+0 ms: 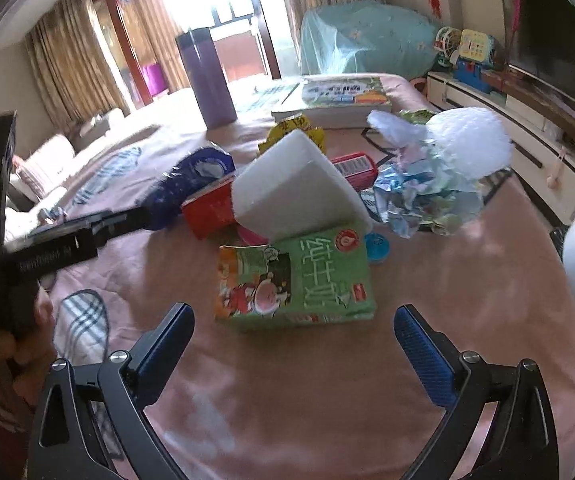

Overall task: Collect trash
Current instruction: 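Grasp the blue plastic bag with the left tool while the right tool grasps the green milk carton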

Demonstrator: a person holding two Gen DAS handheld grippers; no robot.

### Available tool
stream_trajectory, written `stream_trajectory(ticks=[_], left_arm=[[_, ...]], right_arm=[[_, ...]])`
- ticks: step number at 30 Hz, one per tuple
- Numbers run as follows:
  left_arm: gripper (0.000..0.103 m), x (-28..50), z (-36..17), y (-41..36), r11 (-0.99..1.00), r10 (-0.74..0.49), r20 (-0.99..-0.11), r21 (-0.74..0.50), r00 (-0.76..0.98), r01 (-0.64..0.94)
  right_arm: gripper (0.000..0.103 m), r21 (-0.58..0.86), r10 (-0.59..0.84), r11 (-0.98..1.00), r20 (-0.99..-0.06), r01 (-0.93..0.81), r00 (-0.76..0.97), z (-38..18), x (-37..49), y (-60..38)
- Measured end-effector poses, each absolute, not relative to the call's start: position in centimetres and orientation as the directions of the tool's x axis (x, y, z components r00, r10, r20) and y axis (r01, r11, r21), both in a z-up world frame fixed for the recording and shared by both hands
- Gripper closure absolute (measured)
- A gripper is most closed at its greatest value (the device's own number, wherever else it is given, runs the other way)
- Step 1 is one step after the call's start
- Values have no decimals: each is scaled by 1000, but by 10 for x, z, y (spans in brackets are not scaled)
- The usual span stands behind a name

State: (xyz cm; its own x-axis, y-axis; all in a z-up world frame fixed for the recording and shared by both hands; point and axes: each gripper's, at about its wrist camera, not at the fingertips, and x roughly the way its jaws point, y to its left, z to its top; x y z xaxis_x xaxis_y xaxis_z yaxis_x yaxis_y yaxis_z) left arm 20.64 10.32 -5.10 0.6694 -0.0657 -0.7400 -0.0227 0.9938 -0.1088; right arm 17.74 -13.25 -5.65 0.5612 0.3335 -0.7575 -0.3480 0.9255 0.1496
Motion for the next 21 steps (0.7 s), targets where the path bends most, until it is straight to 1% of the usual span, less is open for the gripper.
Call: stream_trajectory(ticks=[2, 4, 5, 6, 7, 8, 10, 13, 18, 21], left_arm=[[31, 217, -57, 103, 996, -43, -749, -81, 661, -28], [32, 222, -61, 103, 996, -49, -750, -84, 660, -21], [37, 224, -63, 103, 996, -50, -750, -84, 660, -19], [54, 225, -64, 103, 996, -56, -751, -87, 657, -14], [65, 226, -66, 102, 996, -66, -758, -93, 648, -7], [65, 225, -67, 102, 995, -70, -761, -95, 645, -4], [71, 219, -66, 99, 997, -63, -751, -83, 657, 0], [74, 208, -62, 96, 997, -58, -741, -81, 668, -4], [74, 176, -48, 92, 992, -75, -713, -121, 698, -18], [74, 157, -36, 85, 992, -71, -685, -125, 725, -21]], right_arm=[[2, 131, 317, 928, -770, -349, 553, -61, 182, -129], [2, 123, 311, 927, -778, -353, 546, -64, 184, -127], [4, 127, 315, 926, -778, -355, 544, -65, 184, -127], [4, 134, 322, 924, -777, -357, 541, -65, 184, -128], [7, 145, 332, 922, -774, -360, 539, -65, 183, -130], [13, 152, 338, 921, -770, -359, 541, -65, 182, -132], [13, 166, 351, 918, -761, -359, 546, -63, 179, -136], [13, 187, 373, 913, -744, -363, 554, -59, 173, -143], [13, 233, 408, 905, -713, -356, 570, -49, 158, -161], [13, 250, 412, 906, -700, -340, 583, -44, 150, -176]])
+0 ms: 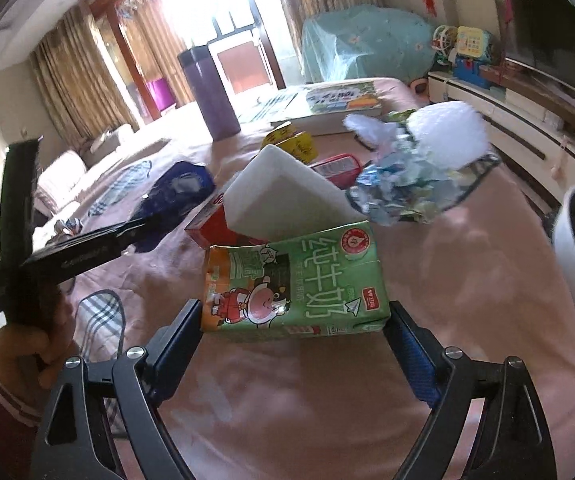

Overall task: Collect trash
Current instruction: 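Grasp the blue plastic bag with the left tool while the right tool grasps the green milk carton, then carry the bag and carton over the bin and open both tools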

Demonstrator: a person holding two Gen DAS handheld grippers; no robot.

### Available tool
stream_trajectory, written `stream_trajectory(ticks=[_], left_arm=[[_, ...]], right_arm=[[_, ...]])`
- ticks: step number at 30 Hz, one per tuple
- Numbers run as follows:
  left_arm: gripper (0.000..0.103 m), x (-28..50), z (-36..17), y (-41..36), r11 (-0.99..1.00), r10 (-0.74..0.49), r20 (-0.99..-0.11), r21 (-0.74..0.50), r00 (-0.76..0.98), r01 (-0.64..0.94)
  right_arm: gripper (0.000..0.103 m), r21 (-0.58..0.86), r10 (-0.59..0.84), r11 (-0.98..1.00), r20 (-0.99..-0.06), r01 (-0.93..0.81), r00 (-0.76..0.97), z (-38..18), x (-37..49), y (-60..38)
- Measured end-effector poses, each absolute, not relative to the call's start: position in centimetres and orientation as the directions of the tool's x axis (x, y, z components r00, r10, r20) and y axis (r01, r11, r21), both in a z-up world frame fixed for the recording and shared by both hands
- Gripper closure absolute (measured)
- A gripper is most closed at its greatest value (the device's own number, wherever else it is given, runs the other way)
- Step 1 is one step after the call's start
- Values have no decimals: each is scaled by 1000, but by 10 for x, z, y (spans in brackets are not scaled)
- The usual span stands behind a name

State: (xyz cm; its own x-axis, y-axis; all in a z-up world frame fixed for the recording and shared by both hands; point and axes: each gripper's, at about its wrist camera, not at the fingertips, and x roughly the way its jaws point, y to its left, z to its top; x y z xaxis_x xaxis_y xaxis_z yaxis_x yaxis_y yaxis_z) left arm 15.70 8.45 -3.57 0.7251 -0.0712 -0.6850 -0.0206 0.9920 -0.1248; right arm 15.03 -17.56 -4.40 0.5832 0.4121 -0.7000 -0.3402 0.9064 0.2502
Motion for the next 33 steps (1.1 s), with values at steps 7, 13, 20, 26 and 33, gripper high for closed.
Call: stream_trajectory(ticks=[7, 13, 20, 26, 33], left_arm=[[74, 133, -14, 49, 985, -158, -652, -160, 742, 69], [74, 125, -1, 4, 968, -250, -638, -174, 728, 179], [74, 128, 4, -47, 944, -326, -635, -175, 700, 281], [74, 136, 2, -87, 920, -376, -645, -171, 665, 354], [74, 144, -1, -130, 896, -407, -656, -151, 635, 418]], right_arm=[[13, 277, 388, 922, -676, -272, 626, -35, 133, -218], [13, 285, 339, 939, -660, -194, 670, -28, 120, -263], [13, 291, 267, 952, -646, -94, 715, -20, 108, -317], [13, 292, 212, 956, -639, -21, 739, -13, 103, -356], [13, 287, 174, 958, -636, 21, 752, -9, 109, -387]])
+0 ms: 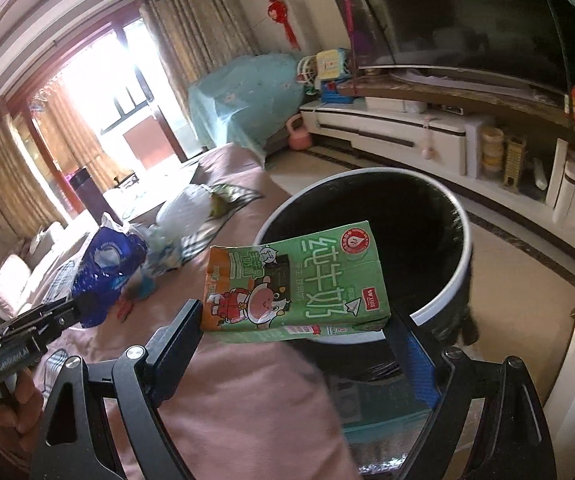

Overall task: Collect trash
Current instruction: 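Carry the bag and carton over the bin and open both tools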

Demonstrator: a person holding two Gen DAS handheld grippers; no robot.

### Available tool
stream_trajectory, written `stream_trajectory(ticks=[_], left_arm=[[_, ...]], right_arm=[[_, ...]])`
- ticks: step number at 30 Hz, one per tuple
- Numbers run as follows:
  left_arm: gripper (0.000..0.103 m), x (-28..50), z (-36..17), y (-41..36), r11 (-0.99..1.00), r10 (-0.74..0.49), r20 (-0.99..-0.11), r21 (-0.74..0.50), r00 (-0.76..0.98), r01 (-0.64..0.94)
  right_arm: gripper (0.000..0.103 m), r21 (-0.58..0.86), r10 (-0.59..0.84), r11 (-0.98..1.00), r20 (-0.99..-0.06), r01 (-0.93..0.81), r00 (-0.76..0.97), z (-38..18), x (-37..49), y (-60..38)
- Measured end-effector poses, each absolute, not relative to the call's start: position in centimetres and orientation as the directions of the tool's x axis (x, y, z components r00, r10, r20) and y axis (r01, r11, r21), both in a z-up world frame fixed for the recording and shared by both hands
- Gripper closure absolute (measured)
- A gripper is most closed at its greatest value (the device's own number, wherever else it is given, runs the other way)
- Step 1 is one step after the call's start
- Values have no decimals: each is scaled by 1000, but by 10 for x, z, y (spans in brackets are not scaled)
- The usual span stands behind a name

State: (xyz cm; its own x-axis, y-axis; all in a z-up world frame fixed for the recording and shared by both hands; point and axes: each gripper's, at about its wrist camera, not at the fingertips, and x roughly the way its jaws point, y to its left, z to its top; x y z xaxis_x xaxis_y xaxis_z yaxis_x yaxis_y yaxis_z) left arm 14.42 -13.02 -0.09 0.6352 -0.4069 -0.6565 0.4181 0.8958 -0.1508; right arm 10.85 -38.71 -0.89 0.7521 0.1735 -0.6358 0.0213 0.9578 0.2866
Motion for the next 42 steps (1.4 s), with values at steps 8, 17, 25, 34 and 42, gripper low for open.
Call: stream_trajectory(ticks=[8, 17, 25, 34, 42], left_arm=[[74, 159, -7, -169, 879, -416, -680, -129, 604, 460], [74, 182, -12, -206, 857, -419, -718, -110, 556, 503], [74, 201, -15, -233, 850, -402, -737, -79, 543, 521], [56, 214, -21, -248, 840, -405, -763, -92, 505, 534], [35, 206, -13, -235, 851, -403, -737, -84, 543, 519]], right_arm=[[13, 285, 165, 958, -645, 35, 746, -13, 124, -408], [13, 262, 161, 965, -669, 28, 726, -16, 138, -424], [13, 240, 158, 971, -699, 20, 697, -20, 154, -439], [12, 185, 149, 983, -732, -17, 664, -24, 166, -436], [12, 193, 144, 981, -727, -2, 671, -21, 160, -441]])
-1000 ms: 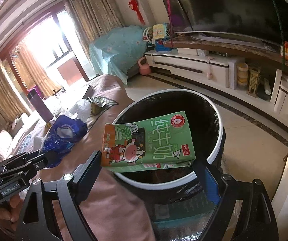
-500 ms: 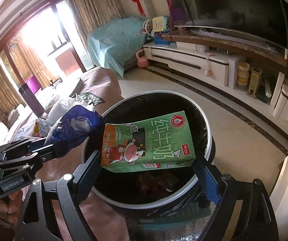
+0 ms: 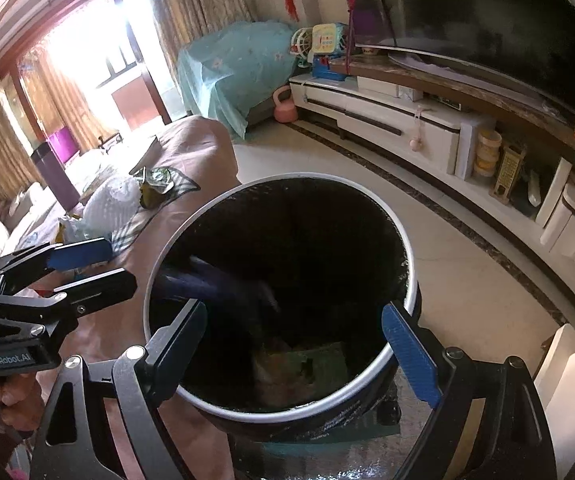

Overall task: Collect trash
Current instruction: 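Carry the bag and carton over the bin and open both tools, then grasp the white red-printed carton with the left tool while the right tool grasps crumpled foil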

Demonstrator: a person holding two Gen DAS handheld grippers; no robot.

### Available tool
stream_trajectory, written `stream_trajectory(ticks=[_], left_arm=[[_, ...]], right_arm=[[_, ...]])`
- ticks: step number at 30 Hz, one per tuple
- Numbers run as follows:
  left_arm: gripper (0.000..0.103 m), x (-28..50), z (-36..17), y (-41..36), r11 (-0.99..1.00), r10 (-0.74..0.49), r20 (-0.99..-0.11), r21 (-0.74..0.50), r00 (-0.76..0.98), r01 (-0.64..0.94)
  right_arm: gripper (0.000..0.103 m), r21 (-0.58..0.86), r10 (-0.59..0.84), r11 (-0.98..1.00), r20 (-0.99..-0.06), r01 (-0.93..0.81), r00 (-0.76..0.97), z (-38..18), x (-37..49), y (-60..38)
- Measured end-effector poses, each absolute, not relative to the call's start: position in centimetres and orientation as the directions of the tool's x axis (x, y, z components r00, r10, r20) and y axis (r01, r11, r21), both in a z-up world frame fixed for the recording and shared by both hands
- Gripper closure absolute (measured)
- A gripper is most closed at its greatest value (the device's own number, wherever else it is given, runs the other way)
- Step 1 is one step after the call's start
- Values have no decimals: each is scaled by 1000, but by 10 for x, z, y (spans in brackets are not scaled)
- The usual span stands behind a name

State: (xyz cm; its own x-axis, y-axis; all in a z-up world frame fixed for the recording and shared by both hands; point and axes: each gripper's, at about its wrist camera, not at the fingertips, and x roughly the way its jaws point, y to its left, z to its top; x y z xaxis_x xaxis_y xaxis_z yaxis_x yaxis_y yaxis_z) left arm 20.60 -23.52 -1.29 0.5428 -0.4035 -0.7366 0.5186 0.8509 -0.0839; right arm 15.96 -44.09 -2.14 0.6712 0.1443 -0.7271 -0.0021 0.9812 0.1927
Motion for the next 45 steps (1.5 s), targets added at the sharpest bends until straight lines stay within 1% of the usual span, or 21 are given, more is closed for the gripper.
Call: stream_trajectory(ticks=[3, 5, 9, 17, 24, 30, 38, 45], left_arm=[[34, 200, -13, -219, 864, -399, -735, -103, 548, 492], [34, 194, -14, -207, 872, -396, -733, -113, 553, 476], [32, 177, -16, -182, 891, -375, -720, -106, 584, 442], [32, 149, -20, -119, 927, -336, -712, -134, 616, 351], [32, 133, -25, -63, 957, -280, -707, -154, 649, 245], [32, 128, -32, -20, 970, -244, -707, -176, 664, 169], [32, 132, -38, 15, 978, -201, -712, -189, 673, 92], [32, 147, -42, 33, 983, -160, -725, -179, 670, 40]], right_arm=[[12, 221, 154, 975, -712, 11, 685, -18, 152, -441], [9, 250, 169, 968, -700, 16, 694, -17, 144, -438], [7, 320, 206, 947, -649, 17, 732, -13, 131, -429], [4, 378, 266, 925, -595, -28, 758, -5, 114, -385], [4, 418, 332, 906, -604, -67, 725, -17, 114, -342], [4, 405, 362, 907, -621, -111, 695, -25, 117, -300], [4, 391, 386, 908, -631, -153, 673, -29, 131, -264], [4, 387, 382, 910, -637, -151, 669, -34, 151, -254]])
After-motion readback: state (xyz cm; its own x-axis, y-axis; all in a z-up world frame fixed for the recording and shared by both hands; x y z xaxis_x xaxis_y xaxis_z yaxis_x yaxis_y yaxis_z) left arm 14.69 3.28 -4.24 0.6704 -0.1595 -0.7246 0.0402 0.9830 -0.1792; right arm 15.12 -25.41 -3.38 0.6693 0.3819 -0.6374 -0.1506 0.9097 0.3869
